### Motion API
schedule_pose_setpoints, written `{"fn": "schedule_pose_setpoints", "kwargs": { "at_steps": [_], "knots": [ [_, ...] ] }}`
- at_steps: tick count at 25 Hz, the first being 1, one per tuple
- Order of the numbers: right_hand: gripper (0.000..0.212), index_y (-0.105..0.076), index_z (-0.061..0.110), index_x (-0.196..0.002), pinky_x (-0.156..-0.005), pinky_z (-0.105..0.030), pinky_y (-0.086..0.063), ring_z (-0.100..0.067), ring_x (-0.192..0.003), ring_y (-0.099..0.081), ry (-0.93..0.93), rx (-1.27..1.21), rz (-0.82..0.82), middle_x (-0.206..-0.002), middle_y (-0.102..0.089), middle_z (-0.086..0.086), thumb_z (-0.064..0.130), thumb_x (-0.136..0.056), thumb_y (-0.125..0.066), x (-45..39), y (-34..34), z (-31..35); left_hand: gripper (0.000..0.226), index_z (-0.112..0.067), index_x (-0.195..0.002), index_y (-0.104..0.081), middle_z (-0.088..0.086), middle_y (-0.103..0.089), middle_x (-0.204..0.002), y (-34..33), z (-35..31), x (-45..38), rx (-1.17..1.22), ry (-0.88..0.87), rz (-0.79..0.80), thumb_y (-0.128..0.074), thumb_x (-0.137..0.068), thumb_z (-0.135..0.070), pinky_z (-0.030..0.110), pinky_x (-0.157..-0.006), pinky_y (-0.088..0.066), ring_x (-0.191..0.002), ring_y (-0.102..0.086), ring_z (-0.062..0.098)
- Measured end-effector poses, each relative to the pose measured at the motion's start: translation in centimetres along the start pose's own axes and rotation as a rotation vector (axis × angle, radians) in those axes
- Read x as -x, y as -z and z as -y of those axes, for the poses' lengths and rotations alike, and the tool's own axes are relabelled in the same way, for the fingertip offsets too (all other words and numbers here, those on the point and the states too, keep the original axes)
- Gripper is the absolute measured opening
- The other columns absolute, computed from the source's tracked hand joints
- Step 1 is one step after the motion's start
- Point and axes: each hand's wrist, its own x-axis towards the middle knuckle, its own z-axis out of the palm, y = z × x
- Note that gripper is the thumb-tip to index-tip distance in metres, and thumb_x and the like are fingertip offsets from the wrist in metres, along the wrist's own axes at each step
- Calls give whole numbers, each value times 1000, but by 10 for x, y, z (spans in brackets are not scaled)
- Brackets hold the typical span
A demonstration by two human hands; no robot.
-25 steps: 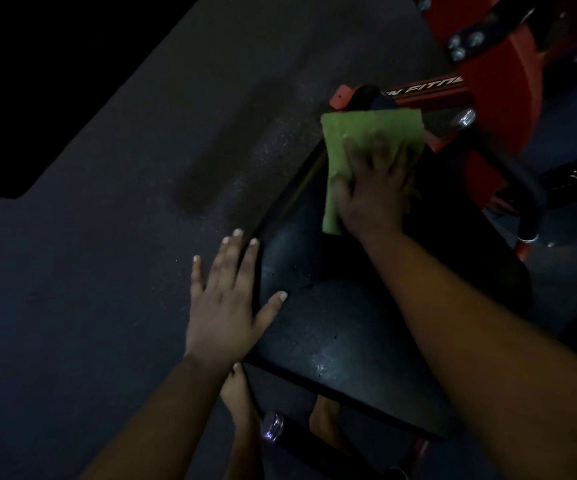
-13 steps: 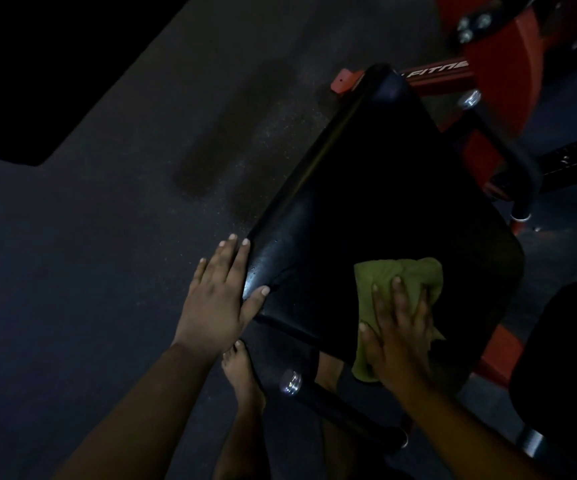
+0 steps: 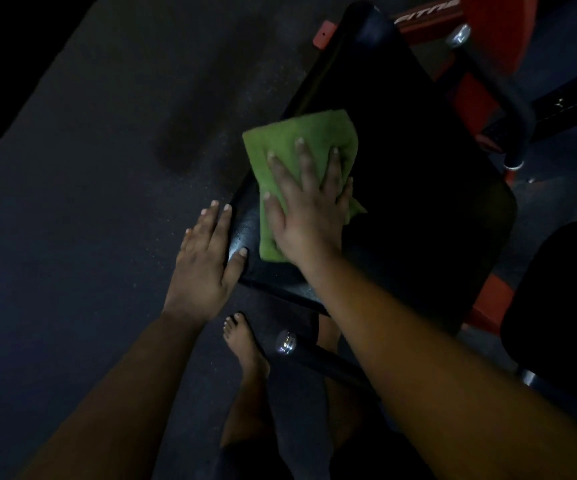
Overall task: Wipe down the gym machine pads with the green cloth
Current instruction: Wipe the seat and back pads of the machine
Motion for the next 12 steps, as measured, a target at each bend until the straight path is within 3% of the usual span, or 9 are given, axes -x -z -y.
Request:
{"fn": "schedule_pose_setpoints", "kwargs": {
  "at_steps": [4,7,9,12],
  "knots": [
    [72,-23,45,-156,-115,-69,-18,-44,-152,-6,44,81,126,-169,-9,3,64,-90,-46,117,-11,-81,74,-17,-162,-14,7,-11,-170,1,-8,0,-143,-29,-7,-36,-101,-53,54,-125,-12,-157,-7,21],
    [75,-4,46,-158,-116,-68,-19,-41,-153,-7,-256,91,176,-169,2,4,69,-91,-30,165,-10,-176,81,-17,-162,-12,11,-7,-170,-6,-22,-4,-284,-110,-13,-38,-99,-59,56,-125,-11,-157,-7,26],
    [77,-11,38,-160,-118,-67,-13,-38,-154,1,-524,-9,180,-170,5,3,72,-92,-21,176,-4,-215,83,-17,-162,-14,12,-7,-170,-10,-28,-7,-303,-106,-34,-39,-97,-62,56,-124,-12,-157,-8,28],
    [78,-24,29,-160,-121,-64,-7,-42,-154,2,-794,-80,59,-170,-5,-3,63,-89,-22,162,-4,-194,82,-15,-162,-17,14,-10,-169,-12,-27,-8,-304,-107,-57,-39,-97,-61,56,-124,-15,-156,-11,31]
  ]
}}
